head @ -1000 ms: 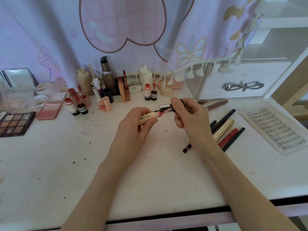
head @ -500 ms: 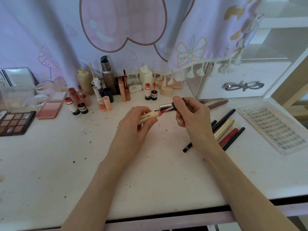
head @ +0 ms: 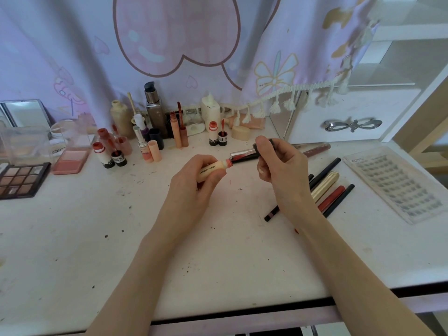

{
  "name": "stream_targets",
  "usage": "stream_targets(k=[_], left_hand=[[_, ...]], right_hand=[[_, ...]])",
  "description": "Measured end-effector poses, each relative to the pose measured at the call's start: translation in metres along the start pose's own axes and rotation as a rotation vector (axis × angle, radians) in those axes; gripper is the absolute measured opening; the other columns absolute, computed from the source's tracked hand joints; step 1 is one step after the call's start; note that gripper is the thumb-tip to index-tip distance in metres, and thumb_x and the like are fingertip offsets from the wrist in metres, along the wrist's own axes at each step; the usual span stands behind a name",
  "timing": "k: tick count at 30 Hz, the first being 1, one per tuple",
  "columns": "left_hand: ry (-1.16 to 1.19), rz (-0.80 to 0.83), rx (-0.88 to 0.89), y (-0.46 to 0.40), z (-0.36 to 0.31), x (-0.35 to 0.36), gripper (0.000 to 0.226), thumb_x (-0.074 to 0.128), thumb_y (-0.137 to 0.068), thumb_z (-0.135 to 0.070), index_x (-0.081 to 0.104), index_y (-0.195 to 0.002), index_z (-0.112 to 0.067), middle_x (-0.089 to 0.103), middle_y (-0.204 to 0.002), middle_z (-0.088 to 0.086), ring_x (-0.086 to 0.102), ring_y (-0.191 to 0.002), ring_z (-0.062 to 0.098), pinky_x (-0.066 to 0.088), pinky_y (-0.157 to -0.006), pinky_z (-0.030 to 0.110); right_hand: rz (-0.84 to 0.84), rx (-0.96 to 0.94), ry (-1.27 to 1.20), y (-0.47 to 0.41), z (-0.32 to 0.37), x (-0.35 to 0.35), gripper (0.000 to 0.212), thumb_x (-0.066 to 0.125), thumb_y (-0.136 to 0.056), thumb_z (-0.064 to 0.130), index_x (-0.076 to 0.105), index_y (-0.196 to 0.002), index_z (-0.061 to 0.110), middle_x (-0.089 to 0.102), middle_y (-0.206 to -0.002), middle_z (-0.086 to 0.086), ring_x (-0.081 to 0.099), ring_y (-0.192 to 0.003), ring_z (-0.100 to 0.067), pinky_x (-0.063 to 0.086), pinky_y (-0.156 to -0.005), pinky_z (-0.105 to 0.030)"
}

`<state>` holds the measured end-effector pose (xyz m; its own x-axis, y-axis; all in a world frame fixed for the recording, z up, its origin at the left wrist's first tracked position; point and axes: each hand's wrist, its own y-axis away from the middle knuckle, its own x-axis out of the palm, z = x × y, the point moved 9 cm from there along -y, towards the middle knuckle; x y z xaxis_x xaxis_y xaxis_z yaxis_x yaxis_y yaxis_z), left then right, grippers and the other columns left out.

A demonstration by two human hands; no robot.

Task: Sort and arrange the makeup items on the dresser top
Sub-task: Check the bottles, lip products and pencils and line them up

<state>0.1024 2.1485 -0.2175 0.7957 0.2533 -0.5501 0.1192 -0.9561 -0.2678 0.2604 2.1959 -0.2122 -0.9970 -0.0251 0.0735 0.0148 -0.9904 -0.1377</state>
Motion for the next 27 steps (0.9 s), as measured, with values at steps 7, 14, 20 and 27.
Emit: stream_targets(k=[7, 14, 20, 27], left_hand=[[0.010, -0.001, -0.004, 0.002, 0.001, 0.000, 0.010, 0.053, -0.091, -0.029, 0.047, -0.098, -0.031, 0.052, -0.082, -0.017, 0.049, -0.077, -0.003, 0.037, -0.064, 0.005], [-0.014, -0.030, 0.000, 0.001, 0.002, -0.001, 0.010, 0.053, -0.091, -0.030, 0.047, -0.099, -0.029, 0.052, -0.082, -0.016, 0.050, -0.074, 0.003, 0.037, -0.064, 0.008], [0.001, -0.037, 0.006, 0.001, 0.001, -0.004, 0.009, 0.052, -0.091, -0.030, 0.048, -0.099, -0.028, 0.052, -0.081, -0.014, 0.048, -0.072, -0.007, 0.038, -0.062, 0.004], [-0.020, -0.025, 0.032, 0.002, 0.000, -0.001, 0.013, 0.057, -0.088, -0.029, 0.049, -0.098, -0.030, 0.052, -0.082, -0.016, 0.048, -0.083, 0.003, 0.037, -0.064, 0.006]], right_hand=[[0.054, -0.063, 0.038, 0.004, 0.004, 0.009, 0.019, 0.060, -0.090, 0.021, 0.060, -0.076, 0.007, 0.042, -0.049, 0.005, 0.035, -0.047, -0.011, 0.033, -0.046, -0.020], [0.037, -0.037, 0.038, 0.004, 0.002, 0.007, 0.026, 0.061, -0.089, 0.023, 0.059, -0.077, -0.001, 0.045, -0.047, 0.002, 0.038, -0.044, -0.011, 0.034, -0.044, -0.020], [0.000, -0.026, 0.059, 0.002, 0.003, 0.001, 0.024, 0.060, -0.090, 0.025, 0.060, -0.073, 0.007, 0.046, -0.047, 0.004, 0.039, -0.043, -0.009, 0.036, -0.044, -0.018], [0.008, -0.078, 0.075, 0.003, 0.006, 0.004, 0.025, 0.061, -0.089, 0.023, 0.060, -0.076, 0.001, 0.044, -0.049, 0.002, 0.037, -0.043, -0.009, 0.034, -0.044, -0.018]])
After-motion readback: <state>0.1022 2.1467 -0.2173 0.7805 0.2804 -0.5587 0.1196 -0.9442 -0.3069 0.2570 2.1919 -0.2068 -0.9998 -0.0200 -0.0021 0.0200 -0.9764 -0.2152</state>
